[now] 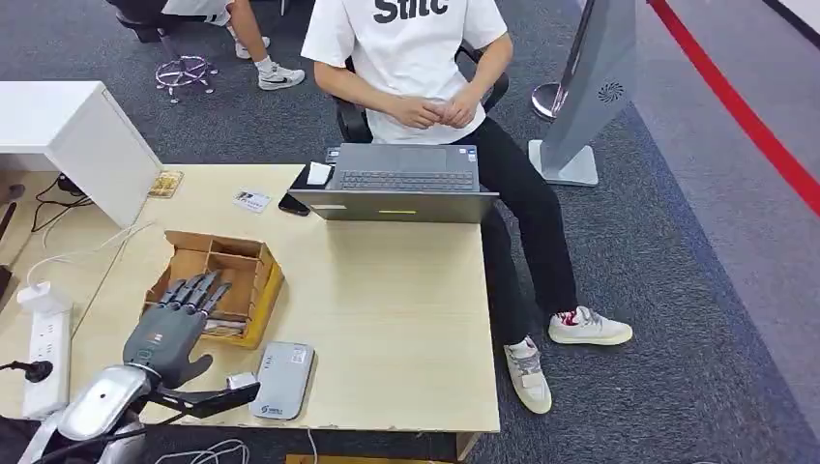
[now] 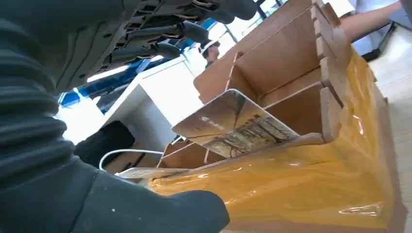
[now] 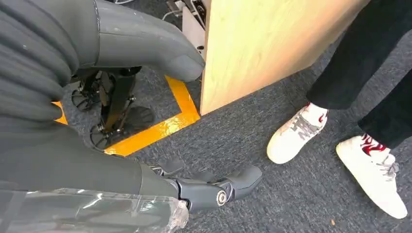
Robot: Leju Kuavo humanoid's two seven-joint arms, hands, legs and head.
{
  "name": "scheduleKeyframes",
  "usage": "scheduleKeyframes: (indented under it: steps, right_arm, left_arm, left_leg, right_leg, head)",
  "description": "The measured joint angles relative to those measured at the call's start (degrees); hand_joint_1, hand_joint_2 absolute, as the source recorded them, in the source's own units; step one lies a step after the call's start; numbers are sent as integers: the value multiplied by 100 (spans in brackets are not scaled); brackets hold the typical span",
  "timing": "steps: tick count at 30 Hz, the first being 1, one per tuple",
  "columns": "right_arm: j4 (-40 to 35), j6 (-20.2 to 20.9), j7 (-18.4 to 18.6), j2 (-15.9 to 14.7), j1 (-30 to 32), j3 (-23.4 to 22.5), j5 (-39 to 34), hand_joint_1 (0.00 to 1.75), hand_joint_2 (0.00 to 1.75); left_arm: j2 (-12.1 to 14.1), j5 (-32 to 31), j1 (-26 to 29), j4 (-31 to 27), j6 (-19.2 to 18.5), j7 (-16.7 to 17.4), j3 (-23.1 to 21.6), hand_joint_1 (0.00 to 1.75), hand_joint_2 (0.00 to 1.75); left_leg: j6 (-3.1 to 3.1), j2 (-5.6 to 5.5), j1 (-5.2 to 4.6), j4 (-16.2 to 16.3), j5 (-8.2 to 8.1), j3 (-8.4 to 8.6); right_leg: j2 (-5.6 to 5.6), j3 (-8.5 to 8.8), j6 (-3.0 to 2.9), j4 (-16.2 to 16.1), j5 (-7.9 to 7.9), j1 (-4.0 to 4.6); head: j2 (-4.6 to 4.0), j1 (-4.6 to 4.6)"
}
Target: Pass the card to the sensor for recognition and then transmit it.
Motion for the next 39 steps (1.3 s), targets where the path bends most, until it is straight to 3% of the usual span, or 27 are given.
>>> scheduleKeyframes:
  steps: [26,27,39]
  right_arm:
    - [0,-55,39,0,1,7,-101,0,175]
    - [0,-59,42,0,0,7,-103,0,175]
    - [0,-52,57,0,-3,13,-66,0,175]
  left_arm:
    - [-48,-57,0,136,-11,0,221,0,175]
    - [-48,-70,0,164,-11,0,258,175,175]
    - [-138,-50,8,398,-4,-28,446,175,175]
  left_leg:
    - [0,0,0,0,0,0]
    - [0,0,0,0,0,0]
    - [0,-1,0,0,0,-2]
  right_leg:
    - [0,0,0,0,0,0]
    - [0,0,0,0,0,0]
    - [0,0,0,0,0,0]
  head:
    - [0,0]
    - [0,0]
    - [0,0]
